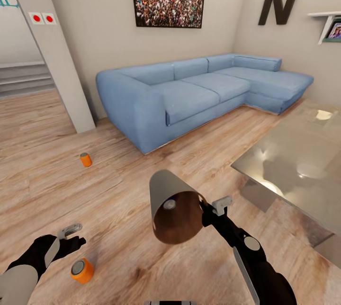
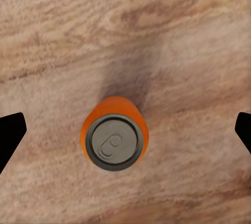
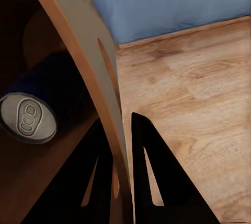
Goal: Put the three can of soda from the living room inside the tash can in the kitchen.
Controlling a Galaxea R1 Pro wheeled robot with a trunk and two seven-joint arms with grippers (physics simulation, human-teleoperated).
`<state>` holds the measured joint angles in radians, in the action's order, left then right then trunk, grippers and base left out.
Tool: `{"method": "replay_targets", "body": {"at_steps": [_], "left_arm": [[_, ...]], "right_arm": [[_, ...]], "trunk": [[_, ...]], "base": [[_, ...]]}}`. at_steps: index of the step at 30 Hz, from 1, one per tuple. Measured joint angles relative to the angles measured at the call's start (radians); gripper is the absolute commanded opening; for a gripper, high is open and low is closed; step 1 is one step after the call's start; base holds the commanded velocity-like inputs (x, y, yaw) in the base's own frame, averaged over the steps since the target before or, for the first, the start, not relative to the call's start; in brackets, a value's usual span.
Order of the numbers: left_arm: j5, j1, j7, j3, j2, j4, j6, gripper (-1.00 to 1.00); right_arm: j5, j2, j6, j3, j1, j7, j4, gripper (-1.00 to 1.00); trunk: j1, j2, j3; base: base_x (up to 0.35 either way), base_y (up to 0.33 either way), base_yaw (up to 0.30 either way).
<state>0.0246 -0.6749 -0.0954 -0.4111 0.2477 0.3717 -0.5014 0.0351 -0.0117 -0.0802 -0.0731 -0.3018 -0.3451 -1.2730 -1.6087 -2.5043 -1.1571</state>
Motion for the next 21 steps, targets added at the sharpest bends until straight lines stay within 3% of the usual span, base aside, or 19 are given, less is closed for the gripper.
{"method": "replay_targets", "body": {"at_steps": [9, 21], "left_arm": [[0.000, 0.000, -0.001, 0.000, -0.002, 0.001, 0.001, 1.00], [0.000, 0.000, -0.001, 0.001, -0.009, 0.001, 0.008, 1.00]], "right_arm": [[-0.003, 0.003, -0.008, 0.009, -0.020, 0.001, -0.007, -1.00], [0.001, 0.015, -0.114, 0.015, -0.073, 0.054, -0.063, -1.00]], "trunk": [[-0.004, -0.002, -0.035], [-0.009, -0.005, -0.081]], "base": [[0.000, 0.000, 0.000], [0.000, 0.000, 0.000]]}}
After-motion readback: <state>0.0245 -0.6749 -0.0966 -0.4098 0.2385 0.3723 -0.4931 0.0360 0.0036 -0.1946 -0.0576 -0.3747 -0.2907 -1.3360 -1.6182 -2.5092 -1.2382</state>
